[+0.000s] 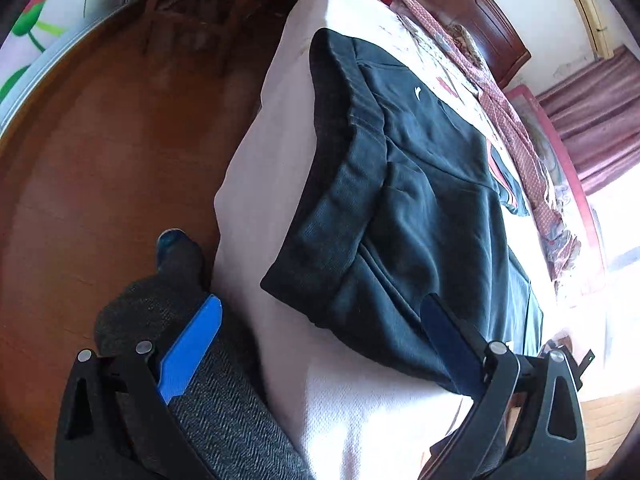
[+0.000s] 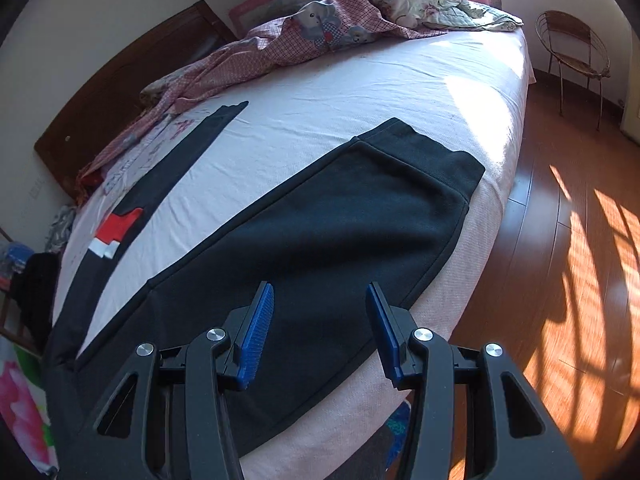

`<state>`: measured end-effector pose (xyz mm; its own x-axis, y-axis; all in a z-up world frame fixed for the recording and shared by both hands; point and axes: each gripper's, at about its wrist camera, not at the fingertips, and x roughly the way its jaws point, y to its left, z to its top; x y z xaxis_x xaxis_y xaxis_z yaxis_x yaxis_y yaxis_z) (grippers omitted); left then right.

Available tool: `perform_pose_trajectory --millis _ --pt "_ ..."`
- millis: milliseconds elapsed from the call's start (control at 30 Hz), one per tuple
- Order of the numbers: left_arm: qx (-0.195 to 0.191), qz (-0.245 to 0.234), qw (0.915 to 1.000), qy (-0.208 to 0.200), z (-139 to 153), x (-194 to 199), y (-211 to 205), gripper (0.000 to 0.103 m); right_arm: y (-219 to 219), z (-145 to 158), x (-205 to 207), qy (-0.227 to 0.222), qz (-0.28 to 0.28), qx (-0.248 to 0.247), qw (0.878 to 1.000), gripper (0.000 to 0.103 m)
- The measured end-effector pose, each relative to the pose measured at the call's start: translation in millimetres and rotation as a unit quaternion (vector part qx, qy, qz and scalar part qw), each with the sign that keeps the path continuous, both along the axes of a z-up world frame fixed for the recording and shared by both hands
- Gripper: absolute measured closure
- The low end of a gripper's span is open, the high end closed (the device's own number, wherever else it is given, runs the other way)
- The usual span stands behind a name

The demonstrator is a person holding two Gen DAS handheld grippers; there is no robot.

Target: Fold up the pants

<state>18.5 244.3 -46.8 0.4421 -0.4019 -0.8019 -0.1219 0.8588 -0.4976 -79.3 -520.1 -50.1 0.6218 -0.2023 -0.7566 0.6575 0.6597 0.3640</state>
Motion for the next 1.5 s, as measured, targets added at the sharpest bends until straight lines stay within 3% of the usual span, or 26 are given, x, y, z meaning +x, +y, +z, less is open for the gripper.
perform_pose_trajectory --millis 67,100,200,233,333,433,533,600,667,767,867,900,1000,1067,1100,1133,1167,1233,1367,1500 --pt "-0.031 0.007 0.9995 0.003 -7.8 4.5 -0.6 0.015 -3.0 0.7 -3.3 0.004 -0.007 0.002 1.0 0.056" --pt "-0.038 0.008 0.9992 0.006 -12.5 6.9 -3.5 0.024 -6.3 1.4 -5.3 0.005 -0.011 0.003 1.0 0.056" --pt "-0.03 0.029 0.999 0.015 -17.9 8.7 -7.8 0.042 -14.8 6.9 -12.7 0.005 -0.022 -0.004 1.0 0.056" --pt "-0.024 0.047 0.9985 0.016 -17.4 7.8 -4.8 0.061 -17.5 8.9 -14.4 0.007 -0.024 -0.008 1.0 0.056" --pt "-0.04 0.072 0.9966 0.005 -10.1 2.4 -4.4 0.071 -27.6 14.3 -20.9 0.006 -0.031 -0.015 0.999 0.056" --pt "-0.007 0.076 0.9968 -0.024 13.6 -3.3 -16.9 0.079 -44.7 18.7 -28.4 0.013 -0.059 -0.037 0.997 0.056" --pt "-0.01 0.087 0.9951 -0.046 32.4 -4.3 -17.4 0.081 -74.1 15.2 -31.6 0.008 -0.098 -0.033 0.995 0.056" --pt "-0.017 0.1 0.9941 -0.039 32.5 -7.2 -12.0 0.081 -94.1 10.8 -26.3 0.013 -0.115 -0.032 0.993 0.055" --pt "-0.011 0.106 0.9938 -0.03 30.3 -11.0 -9.1 0.081 -111.0 7.2 -17.7 0.024 -0.126 -0.037 0.991 0.044" --pt "-0.004 0.115 0.9932 -0.021 30.6 -23.2 -1.5 0.082 -129.7 5.9 1.6 0.045 -0.124 -0.054 0.99 0.044" --pt "0.011 0.117 0.9928 -0.024 37.2 -28.7 3.7 0.082 -139.2 -0.3 25.1 0.071 -0.089 -0.057 0.992 0.042" --pt "0.02 0.116 0.9928 -0.025 39.1 -28.5 4.2 0.082 -138.6 -3.4 34.7 0.093 -0.074 -0.072 0.99 0.035" --pt "0.029 0.118 0.9924 -0.019 37.3 -22.7 7.5 0.082 -131.4 -23.6 66.3 0.166 -0.001 -0.106 0.98 0.034" --pt "0.032 0.122 0.9919 -0.016 37.7 -20.3 9.1 0.083 -118.3 -30.5 77.2 0.185 0.045 -0.146 0.971 0.04" --pt "0.035 0.124 0.9915 -0.017 38.5 -21.9 10.2 0.083 -112.7 -29.8 82.1 0.185 0.065 -0.155 0.968 0.059" --pt "0.037 0.126 0.9912 -0.018 39.5 -21.1 11.1 0.083 -105.6 -28.2 88.3 0.189 0.081 -0.164 0.965 0.086" --pt "0.037 0.127 0.991 -0.017 39.9 -21.6 11.4 0.083 -94.6 -26.7 95.7 0.213 0.095 -0.199 0.952 0.094" --pt "0.042 0.126 0.991 -0.014 38.9 -23.9 10.6 0.083 -77.5 -22.6 103.2 0.239 0.117 -0.274 0.924 0.095" --pt "0.034 0.138 0.9898 -0.007 32.6 -31.5 10.4 0.082 -96.3 -18.7 86.8 0.226 0.062 -0.266 0.935 0.096" --pt "0.036 0.135 0.9902 0.004 25.9 -39.6 10.5 0.083 -99.6 -34.6 80.3 0.239 0.042 -0.276 0.93 0.096"
